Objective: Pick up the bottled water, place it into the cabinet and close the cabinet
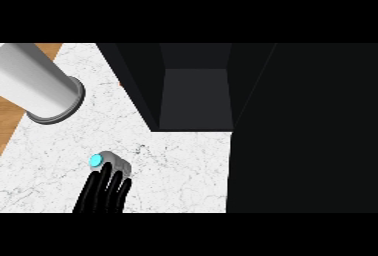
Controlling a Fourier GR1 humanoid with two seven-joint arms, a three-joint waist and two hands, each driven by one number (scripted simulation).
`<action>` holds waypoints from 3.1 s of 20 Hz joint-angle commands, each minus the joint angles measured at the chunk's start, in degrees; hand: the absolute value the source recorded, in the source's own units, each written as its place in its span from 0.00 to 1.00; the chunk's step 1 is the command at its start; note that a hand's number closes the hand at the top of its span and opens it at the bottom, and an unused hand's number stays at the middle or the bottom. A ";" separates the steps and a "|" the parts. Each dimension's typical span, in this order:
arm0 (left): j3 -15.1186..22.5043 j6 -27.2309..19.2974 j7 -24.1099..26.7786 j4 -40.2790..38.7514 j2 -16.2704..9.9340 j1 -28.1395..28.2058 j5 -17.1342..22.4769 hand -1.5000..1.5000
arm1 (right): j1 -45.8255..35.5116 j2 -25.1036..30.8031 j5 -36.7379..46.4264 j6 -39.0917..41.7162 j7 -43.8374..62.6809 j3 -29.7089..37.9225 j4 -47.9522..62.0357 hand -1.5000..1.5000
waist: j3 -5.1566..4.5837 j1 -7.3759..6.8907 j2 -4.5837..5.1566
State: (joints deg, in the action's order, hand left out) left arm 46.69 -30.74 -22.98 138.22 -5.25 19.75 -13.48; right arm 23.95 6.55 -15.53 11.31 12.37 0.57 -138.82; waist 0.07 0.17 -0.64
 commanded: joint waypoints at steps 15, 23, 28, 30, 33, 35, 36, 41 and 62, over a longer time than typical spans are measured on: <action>-14.15 -3.39 7.46 0.80 -8.50 6.44 4.95 0.00 | 7.86 -0.14 -10.05 2.05 2.52 2.82 -13.29 0.00 | -0.20 0.44 0.34; -25.21 2.82 16.17 -10.35 -10.29 6.08 16.79 0.00 | 11.67 -0.21 -12.02 6.75 -3.77 5.35 -9.80 0.00 | -0.21 0.99 0.32; -32.14 7.51 22.66 -19.80 -10.52 2.56 22.55 0.00 | 11.55 0.22 -12.61 5.50 -1.40 5.58 -11.18 0.00 | -0.27 0.93 0.52; -33.29 9.53 24.94 -24.27 -10.05 1.20 24.33 0.00 | 12.54 1.36 -13.41 7.54 -2.42 7.01 -10.05 0.00 | -0.22 1.00 0.50; -31.50 8.85 27.67 -27.89 -7.58 0.62 22.54 0.00 | 12.25 2.97 -16.94 8.77 -3.10 10.14 -9.61 0.00 | -0.17 1.10 0.46; -37.60 11.57 28.19 -31.80 -9.91 -1.95 26.08 0.00 | 9.51 2.09 -15.33 6.87 -2.27 8.56 -8.47 0.00 | -0.20 0.64 0.63; -36.08 10.60 28.16 -31.45 -9.15 -0.79 24.74 0.00 | 14.37 1.49 -16.89 9.02 -3.80 8.89 -10.60 0.00 | -0.16 1.36 0.39; -41.52 13.15 32.16 -41.31 -8.72 -4.30 28.12 0.00 | 16.11 0.79 -16.05 10.69 -6.65 8.58 -9.24 0.00 | -0.17 1.49 0.44; -48.02 25.58 54.57 -81.01 -1.49 -16.01 32.24 0.00 | 23.54 3.34 -19.02 15.94 -13.89 11.84 -8.74 0.00 | -0.27 1.73 0.56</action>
State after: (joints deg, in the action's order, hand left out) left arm 0.35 -9.59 26.22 64.46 -8.17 5.16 16.67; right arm 42.80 9.72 -25.56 27.21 -4.03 10.31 -136.96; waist -0.19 1.68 -0.04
